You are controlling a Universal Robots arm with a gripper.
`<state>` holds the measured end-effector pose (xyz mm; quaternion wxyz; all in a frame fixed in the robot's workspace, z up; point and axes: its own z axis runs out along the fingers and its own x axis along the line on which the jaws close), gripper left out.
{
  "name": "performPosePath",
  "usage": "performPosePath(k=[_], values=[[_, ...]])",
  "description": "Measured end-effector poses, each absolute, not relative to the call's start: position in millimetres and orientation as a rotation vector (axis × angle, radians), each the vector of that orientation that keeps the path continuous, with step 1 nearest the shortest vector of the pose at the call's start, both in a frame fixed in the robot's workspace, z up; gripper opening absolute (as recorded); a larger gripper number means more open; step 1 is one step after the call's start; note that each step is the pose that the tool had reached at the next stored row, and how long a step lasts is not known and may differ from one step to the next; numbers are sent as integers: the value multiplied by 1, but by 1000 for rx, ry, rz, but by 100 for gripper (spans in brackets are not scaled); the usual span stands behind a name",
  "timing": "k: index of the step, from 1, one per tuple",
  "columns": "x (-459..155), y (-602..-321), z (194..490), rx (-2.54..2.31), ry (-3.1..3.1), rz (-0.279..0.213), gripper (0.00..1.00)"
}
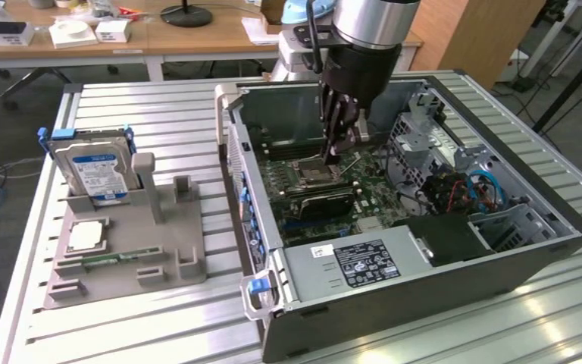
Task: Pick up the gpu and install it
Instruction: 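Press down on the gpu until it lock into place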
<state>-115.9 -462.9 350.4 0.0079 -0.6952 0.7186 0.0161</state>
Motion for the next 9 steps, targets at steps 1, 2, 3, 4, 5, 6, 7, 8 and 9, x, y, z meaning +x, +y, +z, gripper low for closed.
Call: performPosePath(k=[1, 2, 3, 4, 5, 6, 7, 8, 9], values=[[-116, -463, 350, -2173, 2246, 50, 20], [-116, -463, 350, -2173, 2246, 50, 14], [-116, -463, 350, -2173, 2246, 50, 10], [-116, -463, 350, -2173, 2246, 50, 10], [-116, -463, 350, -2173, 2246, 50, 10], [-116, -463, 350, -2173, 2246, 50, 10], [-116, -463, 350, -2173, 2246, 50, 10], [-116, -463, 350, -2173, 2246, 50, 10], [-116, -463, 350, -2173, 2246, 50, 10]])
